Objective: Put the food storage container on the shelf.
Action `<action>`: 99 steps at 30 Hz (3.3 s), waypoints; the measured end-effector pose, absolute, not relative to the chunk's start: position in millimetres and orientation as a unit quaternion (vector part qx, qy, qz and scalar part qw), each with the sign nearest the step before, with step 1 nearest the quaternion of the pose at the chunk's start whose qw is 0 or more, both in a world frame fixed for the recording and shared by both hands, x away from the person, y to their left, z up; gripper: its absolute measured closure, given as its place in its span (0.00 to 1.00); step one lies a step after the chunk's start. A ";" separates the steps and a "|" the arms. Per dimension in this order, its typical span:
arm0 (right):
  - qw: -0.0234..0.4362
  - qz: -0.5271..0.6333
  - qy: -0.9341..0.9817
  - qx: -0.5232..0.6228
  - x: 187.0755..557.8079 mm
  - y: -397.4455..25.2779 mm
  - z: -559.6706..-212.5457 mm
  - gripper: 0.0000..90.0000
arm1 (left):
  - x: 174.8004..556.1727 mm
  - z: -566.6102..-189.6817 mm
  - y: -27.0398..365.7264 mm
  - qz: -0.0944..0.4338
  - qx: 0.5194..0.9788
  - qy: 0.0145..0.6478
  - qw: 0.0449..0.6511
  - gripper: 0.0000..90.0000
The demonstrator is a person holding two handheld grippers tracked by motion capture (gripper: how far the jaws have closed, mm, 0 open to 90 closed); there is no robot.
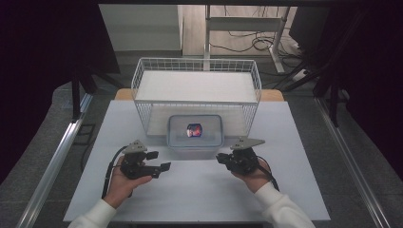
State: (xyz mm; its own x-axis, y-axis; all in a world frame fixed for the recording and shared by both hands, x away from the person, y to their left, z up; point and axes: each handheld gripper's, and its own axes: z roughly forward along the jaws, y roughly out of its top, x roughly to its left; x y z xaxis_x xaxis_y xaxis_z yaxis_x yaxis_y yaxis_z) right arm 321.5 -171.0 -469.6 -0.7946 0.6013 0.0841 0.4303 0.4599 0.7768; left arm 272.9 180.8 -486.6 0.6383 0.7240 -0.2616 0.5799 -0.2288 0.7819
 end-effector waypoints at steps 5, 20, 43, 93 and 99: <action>0.102 0.402 0.864 0.287 319.8 -151.7 -482.0 0.99 | 256.2 -485.2 180.7 0.095 0.788 0.413 0.447 0.29; 0.133 0.350 0.883 0.284 351.2 -90.1 -510.9 0.99 | 250.2 -488.6 187.5 0.080 0.789 0.411 0.450 0.32; 0.139 0.374 0.865 0.304 364.1 -78.6 -506.1 0.99 | 251.1 -489.2 188.1 0.052 0.787 0.417 0.451 0.31; 0.162 0.390 0.827 0.372 416.3 -70.9 -498.9 0.99 | 251.5 -489.8 190.3 0.047 0.785 0.419 0.453 0.31; 0.161 0.390 0.823 0.379 421.9 -70.8 -498.9 0.99 | 251.6 -489.8 190.7 0.048 0.787 0.417 0.451 0.31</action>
State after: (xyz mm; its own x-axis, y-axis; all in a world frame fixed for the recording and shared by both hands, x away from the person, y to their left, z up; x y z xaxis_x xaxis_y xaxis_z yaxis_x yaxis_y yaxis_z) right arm 421.9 -70.8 -498.9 -0.6601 0.7506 0.0301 0.4989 0.4081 0.7646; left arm 251.6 190.7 -489.8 0.6471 0.7004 -0.3013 0.6143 -0.2449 0.7501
